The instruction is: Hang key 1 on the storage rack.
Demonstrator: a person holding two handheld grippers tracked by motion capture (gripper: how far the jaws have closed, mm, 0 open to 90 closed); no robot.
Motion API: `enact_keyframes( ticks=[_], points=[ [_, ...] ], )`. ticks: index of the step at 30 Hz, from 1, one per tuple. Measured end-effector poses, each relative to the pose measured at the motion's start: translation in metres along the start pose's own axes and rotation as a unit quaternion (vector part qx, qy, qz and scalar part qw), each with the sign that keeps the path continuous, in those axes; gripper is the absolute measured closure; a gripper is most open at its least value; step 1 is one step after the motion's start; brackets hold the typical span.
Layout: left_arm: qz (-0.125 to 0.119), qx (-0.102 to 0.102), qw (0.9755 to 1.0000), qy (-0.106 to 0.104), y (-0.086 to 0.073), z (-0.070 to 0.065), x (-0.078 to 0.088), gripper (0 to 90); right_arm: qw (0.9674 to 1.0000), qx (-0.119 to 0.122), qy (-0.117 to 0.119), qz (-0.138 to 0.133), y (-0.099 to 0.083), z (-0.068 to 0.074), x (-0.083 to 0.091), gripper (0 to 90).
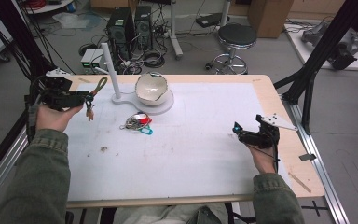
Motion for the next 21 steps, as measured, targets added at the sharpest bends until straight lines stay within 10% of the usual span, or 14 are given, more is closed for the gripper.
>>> enact_keyframes(
  ticks=[21],
  points=[
    [0.003, 0.020, 0.9992, 0.036, 0.028, 0.030, -0.016, 75.3, 1.0000, -0.003, -0.003, -0.001, -0.001, -0.001, 0.004, 0.8]
  ],
)
Point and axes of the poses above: each handheld gripper's, and its own axes: x roughly backward along the jaws, y roughly out of its top, z roughly to its left, the point moved 1 cm from there along -x, roughly forward along the jaws, and after that the axes turned 14 degrees about -z, right-handed, at the moved point
